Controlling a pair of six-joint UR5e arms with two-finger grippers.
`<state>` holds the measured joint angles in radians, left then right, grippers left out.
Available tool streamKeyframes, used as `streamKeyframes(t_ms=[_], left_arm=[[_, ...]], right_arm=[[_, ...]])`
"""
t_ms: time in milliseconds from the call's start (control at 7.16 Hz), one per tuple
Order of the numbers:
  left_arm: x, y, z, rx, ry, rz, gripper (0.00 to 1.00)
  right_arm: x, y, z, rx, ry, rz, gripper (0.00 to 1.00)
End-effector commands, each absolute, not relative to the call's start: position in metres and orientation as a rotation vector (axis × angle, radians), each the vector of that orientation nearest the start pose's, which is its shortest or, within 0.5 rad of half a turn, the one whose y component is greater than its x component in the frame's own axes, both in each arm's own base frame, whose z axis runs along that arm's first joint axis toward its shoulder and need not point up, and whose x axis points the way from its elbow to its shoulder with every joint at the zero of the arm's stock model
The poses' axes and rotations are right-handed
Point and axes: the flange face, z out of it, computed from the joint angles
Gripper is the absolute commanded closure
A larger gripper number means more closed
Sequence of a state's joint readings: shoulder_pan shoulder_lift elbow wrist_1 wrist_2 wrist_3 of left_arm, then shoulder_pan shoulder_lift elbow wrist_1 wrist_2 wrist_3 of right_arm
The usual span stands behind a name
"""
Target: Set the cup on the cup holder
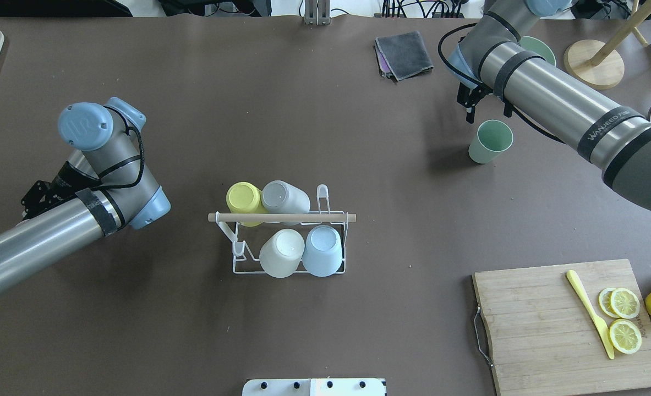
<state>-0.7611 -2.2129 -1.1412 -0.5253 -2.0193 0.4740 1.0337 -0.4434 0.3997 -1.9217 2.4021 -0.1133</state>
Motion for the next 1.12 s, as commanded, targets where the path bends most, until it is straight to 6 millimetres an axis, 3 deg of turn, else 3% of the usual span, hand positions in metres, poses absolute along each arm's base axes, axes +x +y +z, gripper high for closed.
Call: streamKeyframes(t_ms=[0, 279, 698, 978], left_arm=[[0.399, -0.497, 0.565, -0.936, 0.279, 1.007, 0.03], [0.397, -0.495, 0.569, -0.94, 0.278, 1.005, 0.03], [0.395, -0.488, 0.579, -0.957, 0.27, 1.007, 0.03], [0.393, -0.491, 0.574, -0.944, 0.273, 1.007, 0.12]], right_arm=[[-0.389, -0.746, 0.462, -0.58, -0.743, -0.434, 0.0], [-0.408, -0.733, 0.467, -0.604, -0.732, -0.453, 0.0], [-0.417, -0.722, 0.476, -0.635, -0.712, -0.457, 0.0], [-0.423, -0.716, 0.479, -0.649, -0.69, -0.469, 0.0]])
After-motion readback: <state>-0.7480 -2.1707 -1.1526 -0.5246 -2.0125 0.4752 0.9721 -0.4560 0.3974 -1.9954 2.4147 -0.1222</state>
